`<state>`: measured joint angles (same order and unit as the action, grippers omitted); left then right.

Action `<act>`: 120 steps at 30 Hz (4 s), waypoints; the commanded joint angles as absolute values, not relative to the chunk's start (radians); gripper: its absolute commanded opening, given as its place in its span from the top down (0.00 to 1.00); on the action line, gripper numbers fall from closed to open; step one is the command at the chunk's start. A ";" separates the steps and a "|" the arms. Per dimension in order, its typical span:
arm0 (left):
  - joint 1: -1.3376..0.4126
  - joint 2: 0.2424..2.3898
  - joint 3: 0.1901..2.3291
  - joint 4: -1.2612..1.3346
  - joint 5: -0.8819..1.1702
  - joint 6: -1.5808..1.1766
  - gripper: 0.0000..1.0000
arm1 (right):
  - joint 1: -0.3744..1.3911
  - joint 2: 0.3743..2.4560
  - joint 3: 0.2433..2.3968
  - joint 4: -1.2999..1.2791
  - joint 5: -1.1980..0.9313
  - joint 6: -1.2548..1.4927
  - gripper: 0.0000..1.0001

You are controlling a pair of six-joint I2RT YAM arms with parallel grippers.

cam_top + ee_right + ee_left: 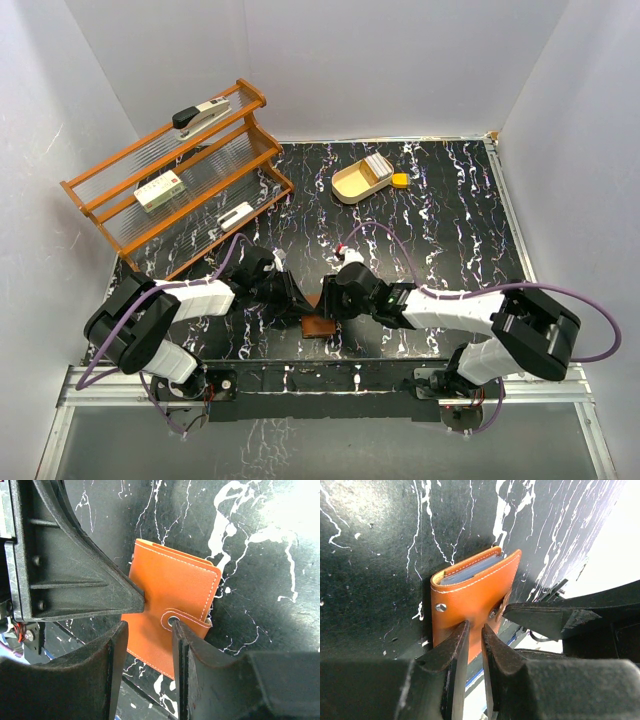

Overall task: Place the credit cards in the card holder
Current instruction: Close the card holder at the center of the board.

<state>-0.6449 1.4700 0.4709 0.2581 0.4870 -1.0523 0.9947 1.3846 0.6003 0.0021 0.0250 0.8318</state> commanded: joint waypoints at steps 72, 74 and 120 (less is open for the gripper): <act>-0.666 1.473 0.440 0.129 0.400 -1.037 0.81 | 0.982 1.362 0.765 -0.229 0.035 0.646 0.74; -0.666 1.473 0.442 0.126 0.400 -1.037 0.81 | 0.979 1.362 0.762 -0.220 0.029 0.653 0.74; -0.666 1.473 0.440 0.133 0.403 -1.037 0.80 | 0.953 1.386 0.727 -0.170 0.016 0.694 0.86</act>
<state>-0.6521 1.4586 0.4709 0.2466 0.4679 -1.0603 0.9535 1.4330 0.6903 -0.1341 -0.0372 0.7105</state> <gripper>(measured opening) 0.197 0.127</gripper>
